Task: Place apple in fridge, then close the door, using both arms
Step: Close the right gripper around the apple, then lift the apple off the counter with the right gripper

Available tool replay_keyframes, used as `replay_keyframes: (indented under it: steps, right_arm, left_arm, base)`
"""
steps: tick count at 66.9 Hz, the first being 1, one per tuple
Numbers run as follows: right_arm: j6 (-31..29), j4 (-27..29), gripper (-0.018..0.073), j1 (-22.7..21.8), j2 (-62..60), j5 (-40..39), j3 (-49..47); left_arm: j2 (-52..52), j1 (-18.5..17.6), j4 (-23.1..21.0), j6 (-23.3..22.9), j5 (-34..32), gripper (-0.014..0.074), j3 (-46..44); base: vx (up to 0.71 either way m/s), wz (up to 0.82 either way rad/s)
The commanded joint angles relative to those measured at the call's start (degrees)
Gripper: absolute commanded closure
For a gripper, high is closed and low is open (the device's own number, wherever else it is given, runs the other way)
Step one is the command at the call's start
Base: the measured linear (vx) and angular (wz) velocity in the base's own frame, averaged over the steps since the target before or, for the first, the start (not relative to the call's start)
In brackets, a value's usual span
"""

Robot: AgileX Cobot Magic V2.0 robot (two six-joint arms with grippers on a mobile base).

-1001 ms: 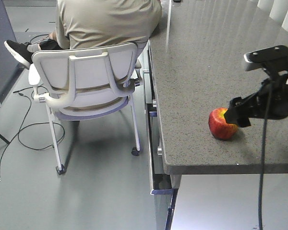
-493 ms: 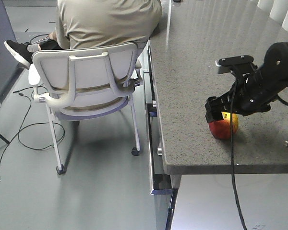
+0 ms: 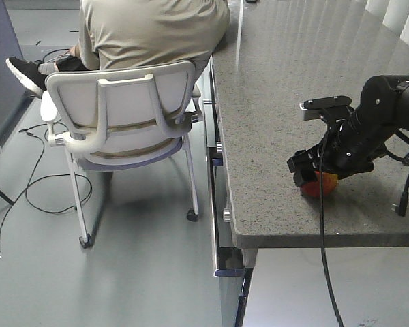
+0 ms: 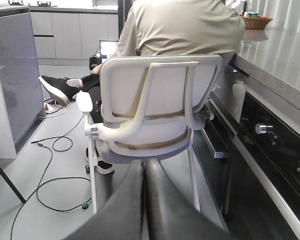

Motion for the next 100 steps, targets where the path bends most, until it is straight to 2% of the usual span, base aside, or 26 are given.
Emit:
replay_keyframes:
  steps: [1,20,36,42,52,82,100]
  right_arm:
    - [-0.06,-0.29,0.0072,-0.17,-2.79,-0.85,-1.96]
    - [-0.02,-0.13,0.0275,-0.17,-2.79,-0.76,-2.36]
    - [-0.59,3.19,0.0372,-0.17,-5.90,4.19,-3.40]
    - [-0.70,4.19,0.0384,-0.12,-9.79,5.13,-2.08]
    - [-1.42,5.28,0.0384,0.76,-18.70,1.76,5.71]
    - [-2.21,6.96,0.0384,10.32,-48.27,0.80,24.52]
    - [-2.42,7.62,0.0384,10.72,-60.46,0.75,31.96]
  left_arm:
    - [-0.02,-0.14,-0.46,-0.41,-4.11,0.0603,1.04]
    - [-0.02,-0.14,-0.46,-0.41,-4.11,0.0603,1.04]
    - [-0.02,-0.14,-0.46,-0.41,-4.11,0.0603,1.04]
    - [-0.02,-0.14,-0.46,-0.41,-4.11,0.0603,1.04]
    - [-0.02,-0.14,-0.46,-0.41,-4.11,0.0603,1.04]
    - [-0.02,-0.14,-0.46,-0.41,-4.11,0.0603,1.04]
    - [-0.02,-0.14,-0.46,-0.41,-4.11,0.0603,1.04]
  base:
    - [0.00,0.00]
    - [0.00,0.00]
    - [0.00,0.00]
    - [0.00,0.00]
    - [0.00,0.00]
    - [0.00,0.00]
    - [0.00,0.00]
